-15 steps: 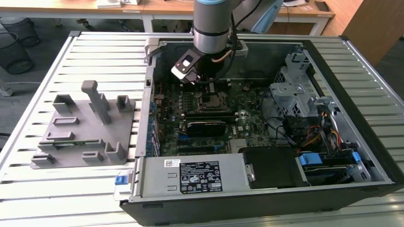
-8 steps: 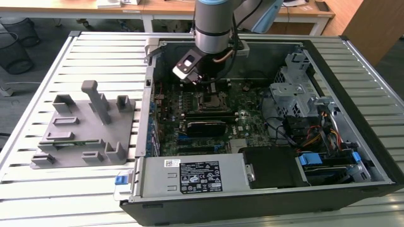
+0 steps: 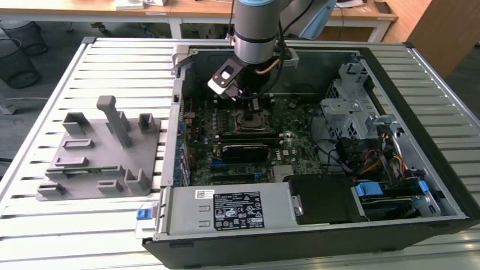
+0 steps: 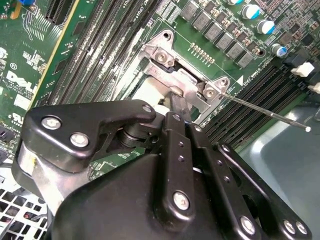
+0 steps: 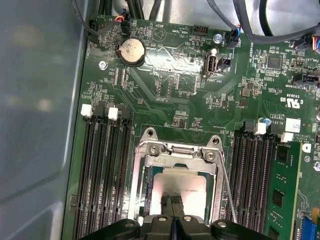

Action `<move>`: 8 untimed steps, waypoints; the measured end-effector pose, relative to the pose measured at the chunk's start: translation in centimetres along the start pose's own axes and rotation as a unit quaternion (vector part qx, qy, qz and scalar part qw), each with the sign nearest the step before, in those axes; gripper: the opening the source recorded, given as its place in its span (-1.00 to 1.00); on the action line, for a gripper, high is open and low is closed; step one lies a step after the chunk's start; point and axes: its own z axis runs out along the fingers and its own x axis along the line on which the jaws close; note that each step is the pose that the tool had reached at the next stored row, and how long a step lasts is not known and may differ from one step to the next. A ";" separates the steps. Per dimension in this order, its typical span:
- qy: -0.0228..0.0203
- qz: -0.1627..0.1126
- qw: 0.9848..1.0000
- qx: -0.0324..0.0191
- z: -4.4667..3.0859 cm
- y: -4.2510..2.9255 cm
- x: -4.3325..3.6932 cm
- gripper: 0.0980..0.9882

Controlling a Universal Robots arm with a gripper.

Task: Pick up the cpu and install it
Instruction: 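Close the cpu cover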

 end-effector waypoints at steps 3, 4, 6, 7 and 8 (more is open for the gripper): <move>0.000 0.000 1.000 0.000 -0.16 0.01 0.00 -0.98; 0.000 0.000 1.000 0.000 -0.22 0.02 0.00 -0.98; 0.000 0.000 1.000 0.000 -0.29 0.02 0.00 -0.98; 0.000 0.000 1.000 0.000 -0.29 -0.04 0.01 -0.98; 0.000 0.000 1.000 0.000 -0.30 -0.25 0.03 -0.98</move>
